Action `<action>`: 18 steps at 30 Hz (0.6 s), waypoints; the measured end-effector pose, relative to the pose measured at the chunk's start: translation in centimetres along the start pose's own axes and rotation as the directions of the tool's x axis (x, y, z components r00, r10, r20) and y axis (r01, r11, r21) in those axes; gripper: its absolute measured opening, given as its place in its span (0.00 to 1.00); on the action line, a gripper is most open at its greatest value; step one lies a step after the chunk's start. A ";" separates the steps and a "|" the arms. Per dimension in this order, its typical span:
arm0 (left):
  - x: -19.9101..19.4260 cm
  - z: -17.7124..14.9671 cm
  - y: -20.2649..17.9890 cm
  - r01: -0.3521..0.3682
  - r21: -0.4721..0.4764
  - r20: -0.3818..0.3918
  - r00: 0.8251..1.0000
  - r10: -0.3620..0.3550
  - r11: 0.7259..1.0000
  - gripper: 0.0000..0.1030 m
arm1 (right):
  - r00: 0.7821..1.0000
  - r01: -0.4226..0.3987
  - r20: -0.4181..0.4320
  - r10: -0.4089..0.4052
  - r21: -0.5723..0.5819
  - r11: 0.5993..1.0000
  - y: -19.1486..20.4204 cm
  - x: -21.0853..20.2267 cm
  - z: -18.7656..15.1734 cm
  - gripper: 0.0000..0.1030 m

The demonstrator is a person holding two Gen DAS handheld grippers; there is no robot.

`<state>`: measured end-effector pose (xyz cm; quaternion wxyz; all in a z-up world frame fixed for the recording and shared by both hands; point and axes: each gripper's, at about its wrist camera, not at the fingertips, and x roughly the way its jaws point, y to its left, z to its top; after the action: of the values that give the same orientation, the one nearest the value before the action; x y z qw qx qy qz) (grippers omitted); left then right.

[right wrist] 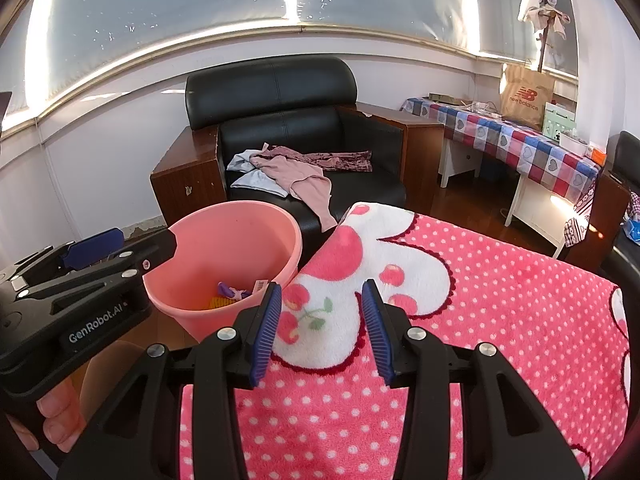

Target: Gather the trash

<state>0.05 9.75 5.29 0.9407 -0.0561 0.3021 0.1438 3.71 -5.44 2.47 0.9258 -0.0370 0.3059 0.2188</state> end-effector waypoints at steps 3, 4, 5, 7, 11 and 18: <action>0.0 0.0 0.0 -0.001 0.001 0.001 1.000 0.001 1.000 0.57 | 1.000 0.000 -0.002 0.000 -0.002 1.000 0.1 -0.1 -0.1 0.41; 0.0 0.0 0.0 -0.002 0.000 0.001 1.000 0.002 1.000 0.57 | 1.000 0.000 -0.002 0.000 -0.001 1.000 0.1 -0.1 -0.1 0.41; 0.0 0.0 0.0 -0.001 0.000 0.000 1.000 0.001 1.000 0.57 | 1.000 0.000 -0.002 0.000 -0.001 1.000 0.0 0.0 -0.1 0.41; 0.0 0.0 0.0 -0.002 -0.002 0.001 1.000 0.002 1.000 0.57 | 1.000 0.000 -0.002 0.000 -0.001 1.000 0.1 0.0 -0.1 0.41; -0.1 -0.3 0.0 -0.006 -0.008 0.006 1.000 0.006 1.000 0.57 | 1.000 0.000 -0.002 0.000 -0.001 1.000 0.0 0.0 -0.1 0.41; 0.2 -0.9 -0.4 -0.007 -0.009 -0.003 1.000 0.007 1.000 0.57 | 1.000 0.000 -0.003 0.000 -0.002 1.000 0.1 0.0 -0.1 0.41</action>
<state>-0.17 9.25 4.46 0.9396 -0.0595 0.3028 0.1482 3.60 -5.42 2.38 0.9253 -0.0383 0.3071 0.2193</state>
